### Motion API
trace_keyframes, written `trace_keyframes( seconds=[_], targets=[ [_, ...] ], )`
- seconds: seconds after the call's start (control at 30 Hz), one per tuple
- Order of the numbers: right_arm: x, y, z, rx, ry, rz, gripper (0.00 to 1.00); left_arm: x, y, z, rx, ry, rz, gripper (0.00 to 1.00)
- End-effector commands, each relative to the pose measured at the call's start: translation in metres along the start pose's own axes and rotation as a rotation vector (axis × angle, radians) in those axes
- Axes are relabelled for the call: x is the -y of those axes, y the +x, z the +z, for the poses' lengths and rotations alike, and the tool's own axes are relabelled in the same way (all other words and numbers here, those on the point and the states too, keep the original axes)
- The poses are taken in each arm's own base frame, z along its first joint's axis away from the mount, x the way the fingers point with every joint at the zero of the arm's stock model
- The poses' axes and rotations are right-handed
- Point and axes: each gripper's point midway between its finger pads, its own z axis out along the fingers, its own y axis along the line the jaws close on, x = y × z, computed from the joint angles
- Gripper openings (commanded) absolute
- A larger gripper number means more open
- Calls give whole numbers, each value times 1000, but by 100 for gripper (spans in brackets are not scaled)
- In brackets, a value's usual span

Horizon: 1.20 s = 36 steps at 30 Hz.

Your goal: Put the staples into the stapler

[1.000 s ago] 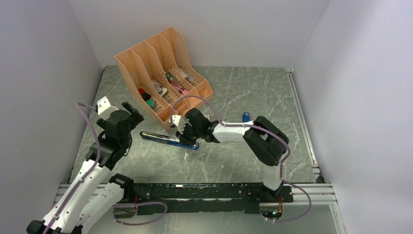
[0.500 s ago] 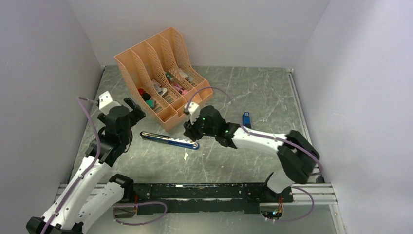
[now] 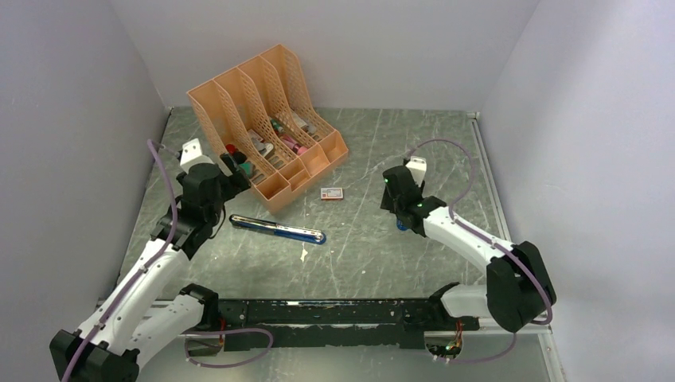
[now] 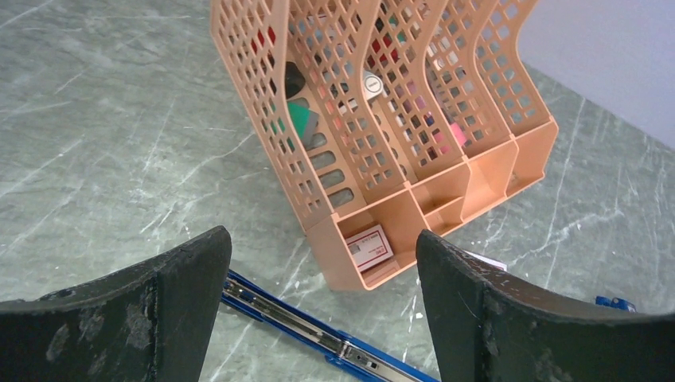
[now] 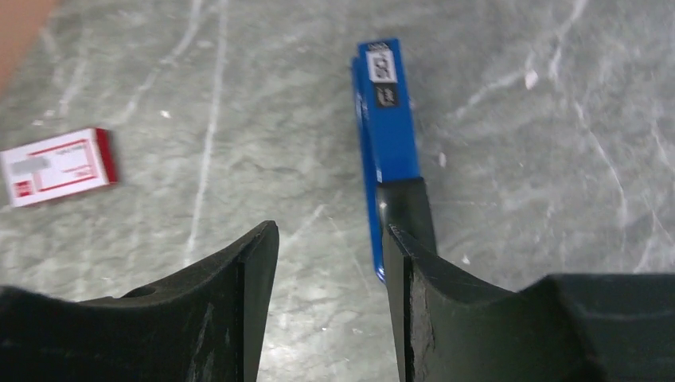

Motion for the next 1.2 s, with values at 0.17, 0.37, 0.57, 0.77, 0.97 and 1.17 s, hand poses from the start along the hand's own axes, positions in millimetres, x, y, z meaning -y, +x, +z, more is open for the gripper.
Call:
trace_keyframes(
  seconds=[0.17, 0.37, 0.57, 0.77, 0.97, 1.17],
  targets=[
    [50, 36, 18, -110, 140, 80, 55, 29, -20, 1, 25, 111, -2, 90],
    [54, 43, 31, -150, 131, 72, 55, 33, -15, 5, 4, 126, 13, 89],
    [46, 38, 36, -137, 89, 50, 32, 39, -9, 6, -18, 161, 16, 88],
    [20, 7, 25, -3, -101, -38, 7, 53, -18, 2, 29, 260, 101, 87],
    [-45, -7, -4, 118, -461, -267, 4, 84, -19, -12, 90, 500, 329, 89],
    [-106, 16, -55, 305, -823, -735, 1, 114, -9, -45, 132, 791, 535, 89]
  ],
)
